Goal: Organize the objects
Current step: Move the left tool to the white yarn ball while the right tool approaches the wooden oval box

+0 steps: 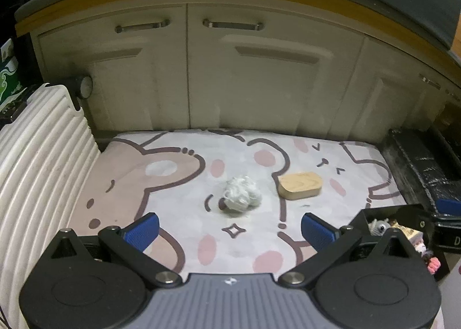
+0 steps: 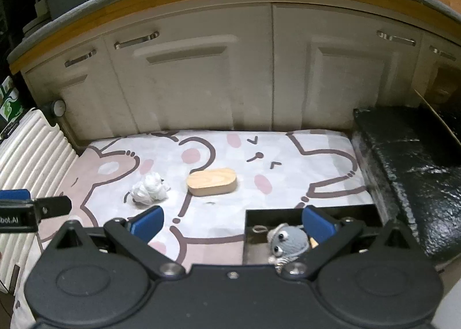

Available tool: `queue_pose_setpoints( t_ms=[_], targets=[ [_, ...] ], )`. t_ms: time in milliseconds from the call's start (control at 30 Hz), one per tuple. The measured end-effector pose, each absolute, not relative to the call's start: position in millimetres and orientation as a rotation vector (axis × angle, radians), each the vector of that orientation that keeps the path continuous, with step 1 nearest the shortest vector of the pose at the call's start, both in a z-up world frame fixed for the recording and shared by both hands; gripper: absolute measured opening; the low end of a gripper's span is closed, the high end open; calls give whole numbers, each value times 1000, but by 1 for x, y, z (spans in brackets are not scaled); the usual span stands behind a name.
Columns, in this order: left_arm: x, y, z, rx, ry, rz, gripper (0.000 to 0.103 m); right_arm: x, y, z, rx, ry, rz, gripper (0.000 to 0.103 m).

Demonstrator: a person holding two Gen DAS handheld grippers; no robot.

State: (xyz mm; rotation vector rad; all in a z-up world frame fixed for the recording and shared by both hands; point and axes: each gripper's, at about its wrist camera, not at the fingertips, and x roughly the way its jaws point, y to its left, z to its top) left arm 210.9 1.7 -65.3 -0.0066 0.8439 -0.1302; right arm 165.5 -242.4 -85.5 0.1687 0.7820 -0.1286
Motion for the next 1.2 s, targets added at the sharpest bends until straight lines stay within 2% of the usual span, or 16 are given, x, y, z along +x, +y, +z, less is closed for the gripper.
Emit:
queue_pose_setpoints(
  t_ms=[567,1200],
  targets=[
    [236,16,-73,26,775,-143,103,192,-224,-87,142,722,-142,103],
    [280,20,-114,-25,780,-135,103,251,-234,-117,119,724,-222,103]
  ],
)
